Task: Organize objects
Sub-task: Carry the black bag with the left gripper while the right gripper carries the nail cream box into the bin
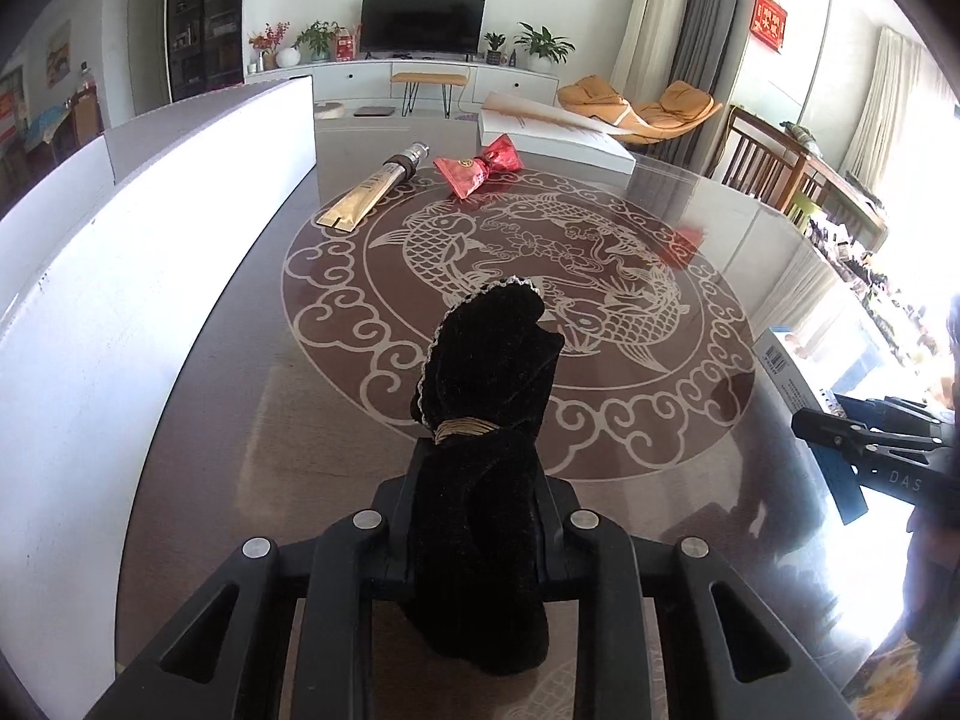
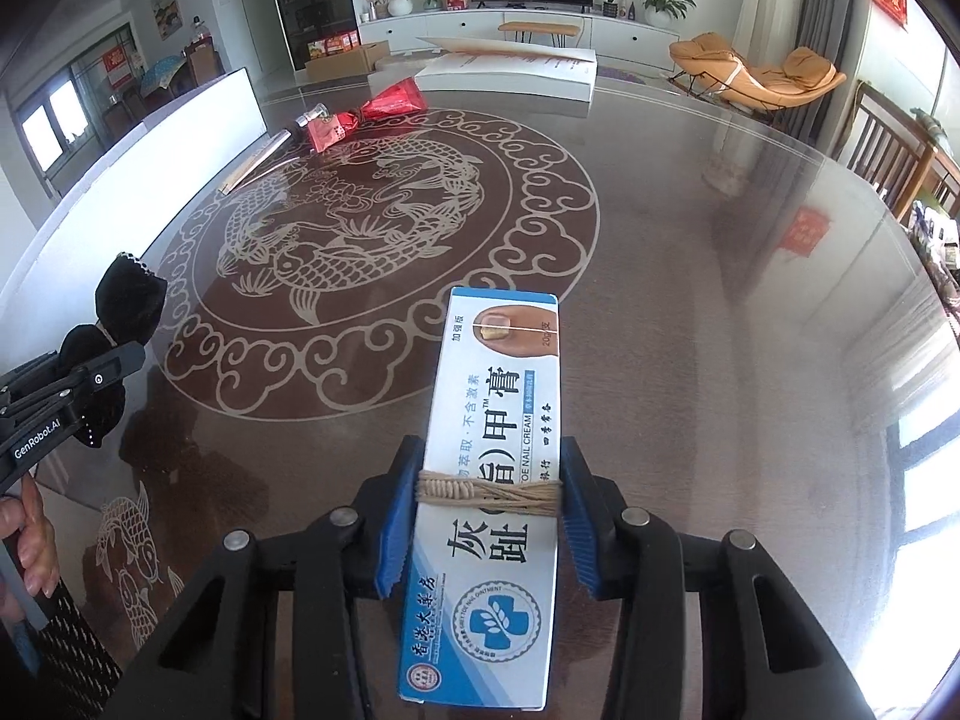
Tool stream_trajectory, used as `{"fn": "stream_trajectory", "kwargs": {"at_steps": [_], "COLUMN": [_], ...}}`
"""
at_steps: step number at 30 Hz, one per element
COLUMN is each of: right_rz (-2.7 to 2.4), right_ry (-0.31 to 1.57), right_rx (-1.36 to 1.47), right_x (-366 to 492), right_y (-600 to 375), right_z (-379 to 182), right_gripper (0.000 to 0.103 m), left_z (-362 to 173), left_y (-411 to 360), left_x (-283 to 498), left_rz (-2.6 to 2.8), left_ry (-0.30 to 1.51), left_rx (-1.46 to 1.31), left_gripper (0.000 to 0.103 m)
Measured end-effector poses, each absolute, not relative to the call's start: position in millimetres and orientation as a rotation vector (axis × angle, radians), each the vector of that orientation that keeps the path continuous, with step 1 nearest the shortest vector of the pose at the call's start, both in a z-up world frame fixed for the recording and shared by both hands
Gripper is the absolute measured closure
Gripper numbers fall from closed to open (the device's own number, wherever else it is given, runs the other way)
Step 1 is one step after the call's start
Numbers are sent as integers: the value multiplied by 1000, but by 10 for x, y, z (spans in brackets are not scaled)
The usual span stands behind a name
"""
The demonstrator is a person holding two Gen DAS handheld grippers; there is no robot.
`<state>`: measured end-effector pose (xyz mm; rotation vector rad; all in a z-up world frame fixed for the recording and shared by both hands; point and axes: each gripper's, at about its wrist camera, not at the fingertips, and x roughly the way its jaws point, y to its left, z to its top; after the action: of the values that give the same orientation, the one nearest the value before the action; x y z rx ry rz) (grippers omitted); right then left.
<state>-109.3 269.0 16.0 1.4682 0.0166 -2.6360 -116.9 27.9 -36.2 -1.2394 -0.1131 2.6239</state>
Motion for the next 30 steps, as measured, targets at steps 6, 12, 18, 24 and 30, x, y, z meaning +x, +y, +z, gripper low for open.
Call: {"fn": "stream_trajectory", "kwargs": {"at_steps": [6,12,18,24,30], "right_rz": [-2586,-2501,-2330,-2149,-2146], "right_ry": [-24,-61,-146,-68,69], "right_rx": [1301,1131,996,937,1022], "right_x": [-938,-988,-1401,-1603,-1724], "right_y": [2402,1852,769,-694,-1563], "right_z": [649,1125,1525,1617,1179], "right_gripper": [59,59,59,59,30], "left_z": [-12,521,813,569,146], "left_y": [-26,-517,-1558,-2496,-2668], "left_x": [-850,-705,-832,-1052,-1112], "left_rz": [2605,2670,2840,3032,3056], "left_ry": [-354,-507,-598,-589,-539], "left_rx": [-1087,-993,-1070,-1353,-1681], "left_gripper": [78,78,78,77,12]}}
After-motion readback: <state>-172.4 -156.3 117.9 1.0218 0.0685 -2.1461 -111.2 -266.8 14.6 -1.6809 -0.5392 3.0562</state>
